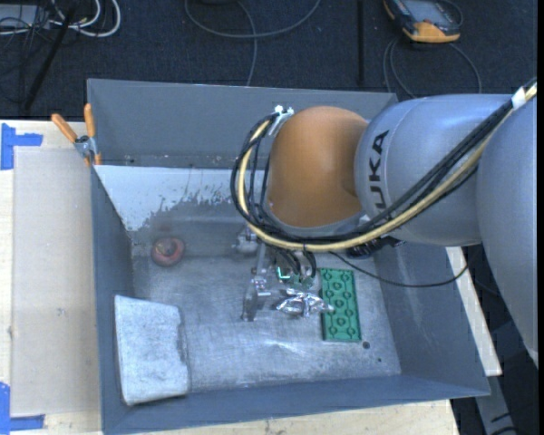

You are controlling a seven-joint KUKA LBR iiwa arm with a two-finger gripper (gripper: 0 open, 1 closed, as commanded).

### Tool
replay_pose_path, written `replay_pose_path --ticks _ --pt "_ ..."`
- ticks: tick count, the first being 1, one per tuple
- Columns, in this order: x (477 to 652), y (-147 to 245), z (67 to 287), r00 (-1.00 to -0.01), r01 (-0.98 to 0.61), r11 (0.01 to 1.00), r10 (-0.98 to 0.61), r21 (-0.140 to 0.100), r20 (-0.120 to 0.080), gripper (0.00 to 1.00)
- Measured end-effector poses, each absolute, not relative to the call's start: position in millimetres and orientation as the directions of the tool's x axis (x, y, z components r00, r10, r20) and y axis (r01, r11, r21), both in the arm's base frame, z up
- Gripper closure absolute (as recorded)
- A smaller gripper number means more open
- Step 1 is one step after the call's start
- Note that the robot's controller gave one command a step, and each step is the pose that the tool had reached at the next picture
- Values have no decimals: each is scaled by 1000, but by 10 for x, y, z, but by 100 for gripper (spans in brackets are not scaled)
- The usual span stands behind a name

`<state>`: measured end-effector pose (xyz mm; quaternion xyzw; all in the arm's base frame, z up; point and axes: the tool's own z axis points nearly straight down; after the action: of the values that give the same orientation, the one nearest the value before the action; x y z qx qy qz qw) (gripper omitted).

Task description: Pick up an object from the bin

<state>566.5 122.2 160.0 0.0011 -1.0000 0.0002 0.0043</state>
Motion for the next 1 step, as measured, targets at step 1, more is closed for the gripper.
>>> replay_pose_path --ticks 1 --pt "5920 602 718 -972 -236 972 -236 3 -3 0"
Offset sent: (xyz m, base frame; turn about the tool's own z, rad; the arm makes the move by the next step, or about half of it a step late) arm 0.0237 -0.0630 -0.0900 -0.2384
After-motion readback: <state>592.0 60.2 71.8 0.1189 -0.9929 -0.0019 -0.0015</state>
